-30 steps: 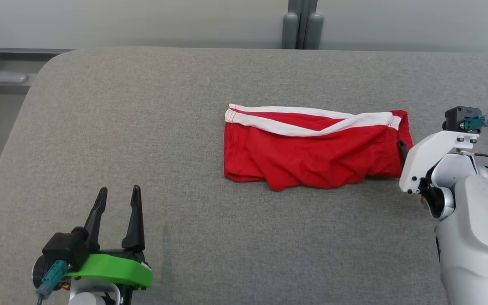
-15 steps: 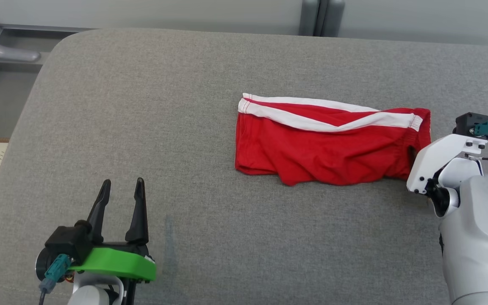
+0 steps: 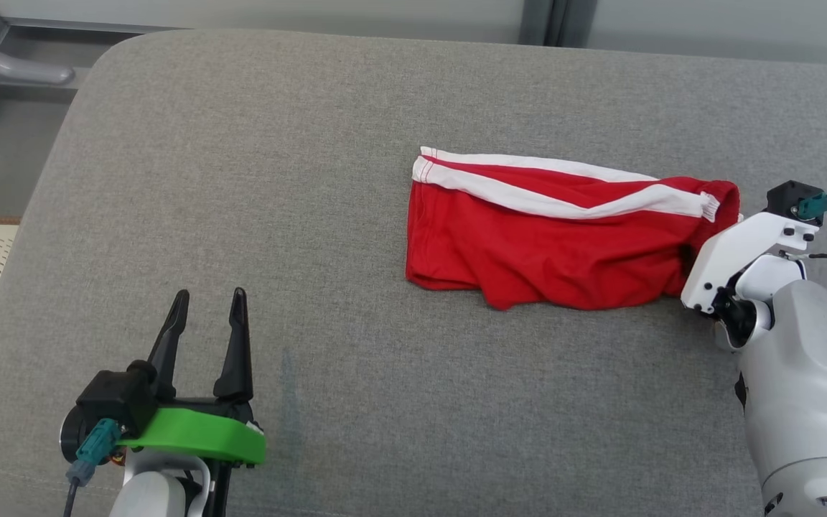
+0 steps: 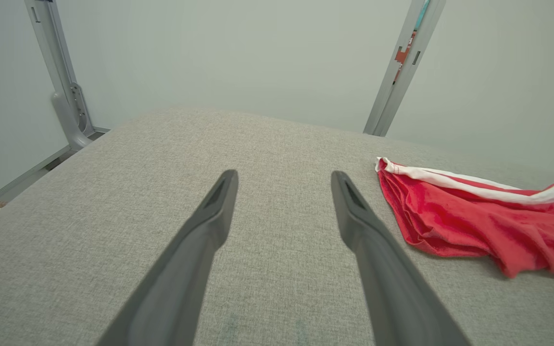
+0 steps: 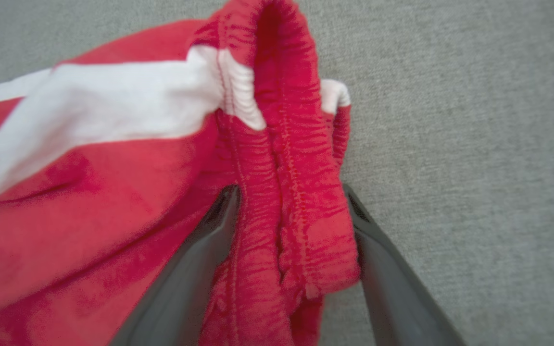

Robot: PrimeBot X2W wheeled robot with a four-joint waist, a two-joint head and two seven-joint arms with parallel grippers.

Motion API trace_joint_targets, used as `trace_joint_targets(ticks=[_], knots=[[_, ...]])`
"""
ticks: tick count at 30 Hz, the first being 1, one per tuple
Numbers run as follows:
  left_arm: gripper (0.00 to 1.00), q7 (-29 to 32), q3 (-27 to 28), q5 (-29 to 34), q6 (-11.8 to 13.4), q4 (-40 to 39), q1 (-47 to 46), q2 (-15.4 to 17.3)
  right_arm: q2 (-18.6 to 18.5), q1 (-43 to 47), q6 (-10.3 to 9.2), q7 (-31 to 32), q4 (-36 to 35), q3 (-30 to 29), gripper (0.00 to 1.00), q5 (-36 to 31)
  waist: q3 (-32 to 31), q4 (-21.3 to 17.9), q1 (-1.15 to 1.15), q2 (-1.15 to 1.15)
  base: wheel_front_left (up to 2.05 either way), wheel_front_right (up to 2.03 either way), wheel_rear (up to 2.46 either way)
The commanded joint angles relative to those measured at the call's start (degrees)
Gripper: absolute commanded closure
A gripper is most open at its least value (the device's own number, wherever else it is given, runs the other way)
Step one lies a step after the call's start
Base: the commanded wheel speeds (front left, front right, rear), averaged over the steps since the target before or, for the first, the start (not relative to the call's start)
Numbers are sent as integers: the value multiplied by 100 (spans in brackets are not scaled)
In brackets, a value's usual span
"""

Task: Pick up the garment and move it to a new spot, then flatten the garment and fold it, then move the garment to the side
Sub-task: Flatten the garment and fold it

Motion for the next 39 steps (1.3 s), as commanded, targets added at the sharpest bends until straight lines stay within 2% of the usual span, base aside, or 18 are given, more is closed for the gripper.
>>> trace_joint_targets(ticks=[1,9,13,16,22,29,33,39], knots=[[0,-15,6,28,-19,-13,-87,-3,33,11,-2,9,102,-65,100,-95,2,-9,0,0,0,0,0],[0,-15,1,36,-28,-29,-42,-11,-607,-120,-7,100,-195,-374,100,-597,-56,-25,0,0,0,0,0],[0,-14,22,36,-32,-36,20,8,-957,-95,-6,299,-559,-542,100,-807,-99,-49,0,0,0,0,0],[0,-15,21,34,-34,-24,75,5,-1007,-92,-6,517,-849,-541,100,-863,-135,-76,0,0,0,0,0],[0,-14,11,19,-36,15,117,-17,-621,28,-5,994,-1536,26,100,-508,-234,-138,0,0,0,0,0],[0,-15,-56,-13,-38,56,69,-31,-168,304,-5,1571,-2252,1164,100,161,-276,-101,0,0,0,0,0],[0,-15,-76,-23,-38,43,7,-40,-65,251,-5,1679,-2310,1509,100,367,-198,-10,0,0,0,0,0],[0,-14,-135,-74,-38,51,-85,-65,-1,103,-4,1795,-1924,1872,100,419,-96,207,0,0,0,0,0]])
